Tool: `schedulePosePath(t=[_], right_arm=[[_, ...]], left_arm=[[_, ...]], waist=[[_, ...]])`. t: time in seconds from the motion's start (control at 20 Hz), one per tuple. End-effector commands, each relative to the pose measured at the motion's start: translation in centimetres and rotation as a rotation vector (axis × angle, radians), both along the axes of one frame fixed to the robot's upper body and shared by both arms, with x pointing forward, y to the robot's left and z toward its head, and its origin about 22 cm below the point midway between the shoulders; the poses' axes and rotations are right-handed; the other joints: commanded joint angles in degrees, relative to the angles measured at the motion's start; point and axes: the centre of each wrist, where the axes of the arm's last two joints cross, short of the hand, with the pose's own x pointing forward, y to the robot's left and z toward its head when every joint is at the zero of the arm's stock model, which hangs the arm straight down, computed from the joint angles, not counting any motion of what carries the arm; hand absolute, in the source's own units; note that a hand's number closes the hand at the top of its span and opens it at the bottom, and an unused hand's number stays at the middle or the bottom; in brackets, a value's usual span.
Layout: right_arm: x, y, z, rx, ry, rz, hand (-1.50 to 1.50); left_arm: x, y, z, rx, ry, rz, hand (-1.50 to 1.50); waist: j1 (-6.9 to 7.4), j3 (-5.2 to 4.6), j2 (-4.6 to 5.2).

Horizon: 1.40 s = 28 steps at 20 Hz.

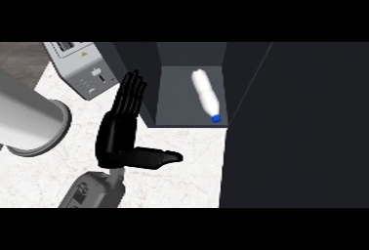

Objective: Pick up the bottled water, place it into the cabinet and close the cabinet

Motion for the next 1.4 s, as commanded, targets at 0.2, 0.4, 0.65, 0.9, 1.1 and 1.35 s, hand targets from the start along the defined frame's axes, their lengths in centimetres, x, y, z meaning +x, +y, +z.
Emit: schedulePosePath(t=[0.2, 0.4, 0.65, 0.9, 1.1, 1.35], right_arm=[[0.6, 0.8, -0.9, -0.035, -0.005, 0.025, -1.5], [0.3, -1.5, -0.3, -0.145, -0.011, 0.125, -1.5], [-2.2, -0.3, 1.7, -0.229, 0.002, 0.295, 1.5], [-2.1, 2.0, 2.6, -0.277, -0.029, 0.438, 1.5], [-2.7, 2.6, 3.3, -0.284, -0.077, 0.483, 1.5], [-2.4, 4.5, 4.8, -0.302, -0.126, 0.485, 1.5]], left_arm=[[-6.2, 0.3, 3.6, -0.077, -0.013, -0.059, -1.5], [-9.6, 0.8, 2.9, -0.084, -0.019, -0.09, -1.5], [-12.7, 3.9, 2.9, -0.104, -0.049, -0.066, -1.5], [-13.5, 5.9, 1.9, -0.073, -0.073, 0.031, -1.5], [-16.0, 9.5, 2.6, -0.08, -0.058, 0.029, -1.5], [-17.3, 11.2, 3.3, -0.108, -0.072, 0.048, -1.5]], waist=[[0.18, 0.05, -0.09], [0.39, 0.04, -0.09], [0.82, -0.04, -0.32], [0.84, -0.06, -0.17], [1.13, -0.08, -0.37], [1.72, -0.14, -0.3]])
